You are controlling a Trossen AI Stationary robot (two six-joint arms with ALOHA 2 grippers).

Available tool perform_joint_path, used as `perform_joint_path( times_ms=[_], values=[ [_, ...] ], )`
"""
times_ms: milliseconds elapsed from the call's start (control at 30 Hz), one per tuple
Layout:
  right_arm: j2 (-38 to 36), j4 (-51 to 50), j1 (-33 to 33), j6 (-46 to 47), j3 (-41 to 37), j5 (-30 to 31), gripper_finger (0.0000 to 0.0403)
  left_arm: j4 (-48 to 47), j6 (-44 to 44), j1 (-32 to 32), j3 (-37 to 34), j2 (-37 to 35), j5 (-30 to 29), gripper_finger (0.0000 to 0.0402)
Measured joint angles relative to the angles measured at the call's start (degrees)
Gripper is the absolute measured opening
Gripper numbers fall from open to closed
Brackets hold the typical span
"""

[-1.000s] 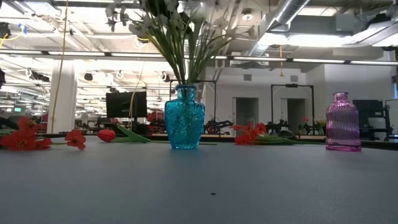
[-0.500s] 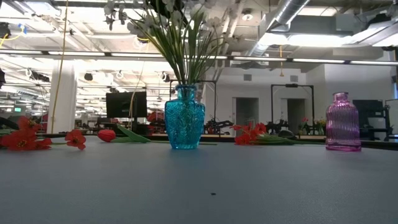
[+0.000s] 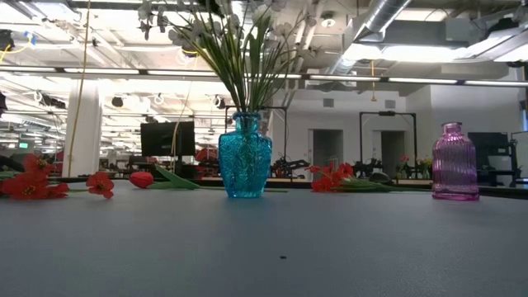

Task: Sort flowers into vase by color
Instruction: Put the bottom red flower into the violet vase

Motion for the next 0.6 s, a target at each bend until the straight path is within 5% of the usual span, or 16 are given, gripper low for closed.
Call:
perform_joint_path(
  times_ms=[300,467,600],
  values=[
    [10.25,-10.73,6.98,-15.82,0.01,-9.93,0.0265,-10.49,-9.33,5.26,-2.16,-1.87,0.30,0.0132],
    [19.12,-10.40,11.61,-21.66,-0.03,-14.21,0.0265,-6.81,-11.12,5.46,-11.35,-8.85,1.38,0.0132],
    [19.35,-5.95,13.95,-21.20,-4.40,-15.53,0.0265,0.49,-14.38,5.40,-21.59,-16.61,1.43,0.0132]
  ],
)
